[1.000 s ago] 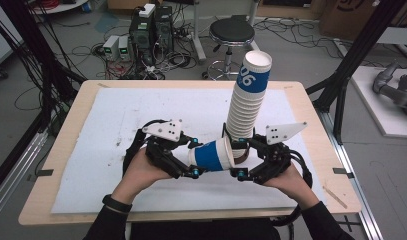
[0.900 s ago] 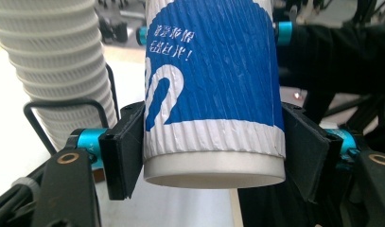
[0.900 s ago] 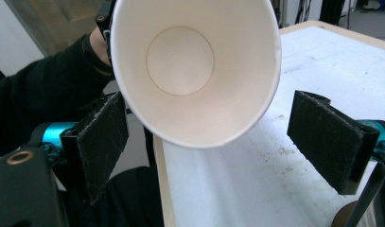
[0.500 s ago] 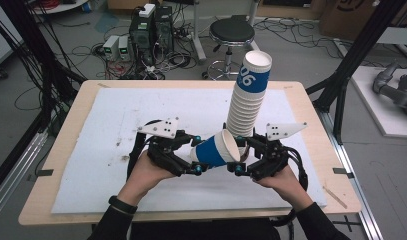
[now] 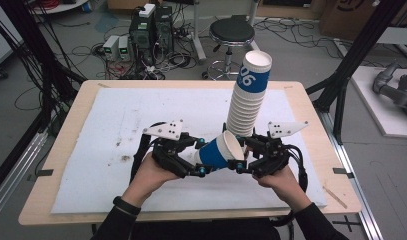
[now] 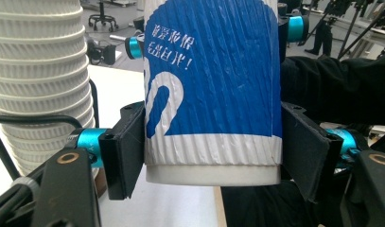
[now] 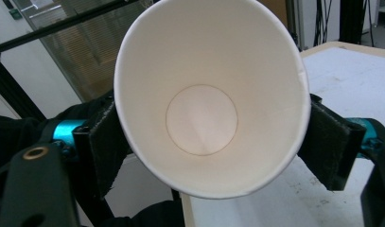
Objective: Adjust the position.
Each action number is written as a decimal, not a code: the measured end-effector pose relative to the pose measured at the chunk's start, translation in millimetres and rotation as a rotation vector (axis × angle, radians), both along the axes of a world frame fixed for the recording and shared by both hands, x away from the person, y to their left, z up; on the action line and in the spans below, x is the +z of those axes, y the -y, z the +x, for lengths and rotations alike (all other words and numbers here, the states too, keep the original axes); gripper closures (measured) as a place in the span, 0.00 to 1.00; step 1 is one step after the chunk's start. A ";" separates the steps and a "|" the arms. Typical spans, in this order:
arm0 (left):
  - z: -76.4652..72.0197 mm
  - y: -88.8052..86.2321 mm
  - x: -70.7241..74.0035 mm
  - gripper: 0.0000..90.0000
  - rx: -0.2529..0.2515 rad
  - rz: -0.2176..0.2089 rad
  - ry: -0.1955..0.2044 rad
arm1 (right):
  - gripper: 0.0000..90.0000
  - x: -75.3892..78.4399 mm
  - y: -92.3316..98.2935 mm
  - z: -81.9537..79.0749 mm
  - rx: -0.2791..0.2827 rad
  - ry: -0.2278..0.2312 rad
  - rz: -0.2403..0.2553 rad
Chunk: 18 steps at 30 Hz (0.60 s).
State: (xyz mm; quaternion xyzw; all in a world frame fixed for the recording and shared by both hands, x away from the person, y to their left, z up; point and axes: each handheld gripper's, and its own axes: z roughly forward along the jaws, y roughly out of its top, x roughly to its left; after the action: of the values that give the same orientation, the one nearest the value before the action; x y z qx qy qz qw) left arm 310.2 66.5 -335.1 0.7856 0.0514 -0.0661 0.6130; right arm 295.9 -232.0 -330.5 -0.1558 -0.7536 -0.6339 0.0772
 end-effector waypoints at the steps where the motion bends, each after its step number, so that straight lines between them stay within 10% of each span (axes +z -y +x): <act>1: 0.0 0.3 -0.3 0.33 -0.001 0.005 -0.001 | 0.22 0.0 0.1 0.2 0.000 0.003 -0.004; 18: -2.8 16.5 -6.3 0.25 -0.003 0.217 0.003 | 0.26 4.0 -5.8 -2.4 -0.004 0.071 -0.164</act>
State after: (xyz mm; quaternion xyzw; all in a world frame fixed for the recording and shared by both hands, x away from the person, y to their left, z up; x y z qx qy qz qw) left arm 307.4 50.0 -341.4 0.8477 0.0561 -0.0598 0.5242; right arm 293.5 -226.2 -326.5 -0.1406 -0.8049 -0.5753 0.0363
